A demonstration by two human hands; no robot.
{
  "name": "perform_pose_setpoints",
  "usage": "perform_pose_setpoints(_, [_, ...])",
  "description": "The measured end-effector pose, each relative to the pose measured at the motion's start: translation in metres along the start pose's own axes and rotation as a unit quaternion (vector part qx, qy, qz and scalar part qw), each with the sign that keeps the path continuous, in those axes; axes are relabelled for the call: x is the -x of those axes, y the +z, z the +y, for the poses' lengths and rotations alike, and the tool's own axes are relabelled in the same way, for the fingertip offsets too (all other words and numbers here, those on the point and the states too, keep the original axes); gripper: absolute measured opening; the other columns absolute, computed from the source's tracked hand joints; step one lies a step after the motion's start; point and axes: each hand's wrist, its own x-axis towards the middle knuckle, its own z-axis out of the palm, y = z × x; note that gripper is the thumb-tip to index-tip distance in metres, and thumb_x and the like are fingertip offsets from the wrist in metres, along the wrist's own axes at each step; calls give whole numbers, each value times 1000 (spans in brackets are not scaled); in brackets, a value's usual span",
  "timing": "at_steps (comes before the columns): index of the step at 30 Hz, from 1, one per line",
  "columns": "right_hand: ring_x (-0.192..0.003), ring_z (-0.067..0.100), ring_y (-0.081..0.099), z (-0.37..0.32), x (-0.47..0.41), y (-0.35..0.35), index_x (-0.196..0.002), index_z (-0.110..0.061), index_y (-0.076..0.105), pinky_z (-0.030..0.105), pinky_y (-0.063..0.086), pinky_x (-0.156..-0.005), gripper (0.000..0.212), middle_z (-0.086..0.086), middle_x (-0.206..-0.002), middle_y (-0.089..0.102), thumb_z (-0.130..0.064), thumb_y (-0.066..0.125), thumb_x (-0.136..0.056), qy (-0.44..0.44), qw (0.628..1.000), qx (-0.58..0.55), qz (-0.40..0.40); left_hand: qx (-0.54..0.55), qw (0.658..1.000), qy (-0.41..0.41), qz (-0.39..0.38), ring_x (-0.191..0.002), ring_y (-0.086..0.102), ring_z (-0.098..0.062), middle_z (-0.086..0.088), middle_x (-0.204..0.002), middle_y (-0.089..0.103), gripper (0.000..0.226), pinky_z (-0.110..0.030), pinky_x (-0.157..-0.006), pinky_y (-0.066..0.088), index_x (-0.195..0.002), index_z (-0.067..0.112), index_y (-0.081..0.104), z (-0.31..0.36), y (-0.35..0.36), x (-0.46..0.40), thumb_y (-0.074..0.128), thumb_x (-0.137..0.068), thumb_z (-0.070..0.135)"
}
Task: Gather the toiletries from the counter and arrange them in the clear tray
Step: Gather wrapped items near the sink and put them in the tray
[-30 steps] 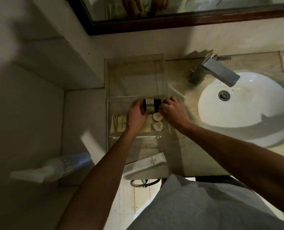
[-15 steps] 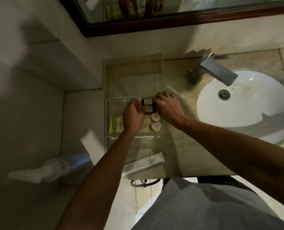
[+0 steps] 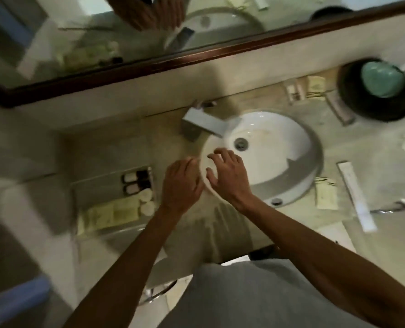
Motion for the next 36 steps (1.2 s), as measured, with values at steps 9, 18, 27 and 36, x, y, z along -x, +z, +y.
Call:
perform_pose_setpoints(9, [-103, 23, 58, 265, 44, -92, -110, -13, 68, 39, 47, -89, 32, 6, -113, 65, -35, 49, -96, 152, 986, -1, 70, 73, 981, 60, -170, -117, 49, -22, -4, -135, 50, 64, -36, -95, 41, -131, 21, 50, 214, 139, -119, 66, -76, 48])
perform_pose_setpoints(18, [-114, 28, 54, 426, 26, -137, -127, -14, 59, 43, 46, -94, 40, 7, -129, 57, -30, 61, -91, 178, 984, -5, -13, 33, 984, 35, -172, -120, 48, -25, -7, -134, 50, 62, -38, -95, 44, -134, 17, 47, 301, 239, -214, 65, -80, 42])
perform_pose_setpoints(27, [-126, 30, 45, 458, -55, -123, -140, -19, 42, 41, 44, -101, 61, 11, -143, 41, -36, 65, -87, 170, 983, -3, -76, -78, 961, -44, -262, -148, 11, -27, -11, -162, 10, 72, -43, -120, 13, -154, 13, 12, 238, 280, -301, 38, -97, 49])
perform_pose_setpoints(36, [-115, 24, 48, 447, -12, -115, -130, -17, 54, 37, 46, -94, 45, 6, -130, 51, -26, 65, -87, 227, 971, -59, -47, 55, 989, -59, -126, -118, 51, -29, -9, -129, 53, 41, -42, -100, 42, -123, 11, 56, 261, 278, -249, 63, -89, 32])
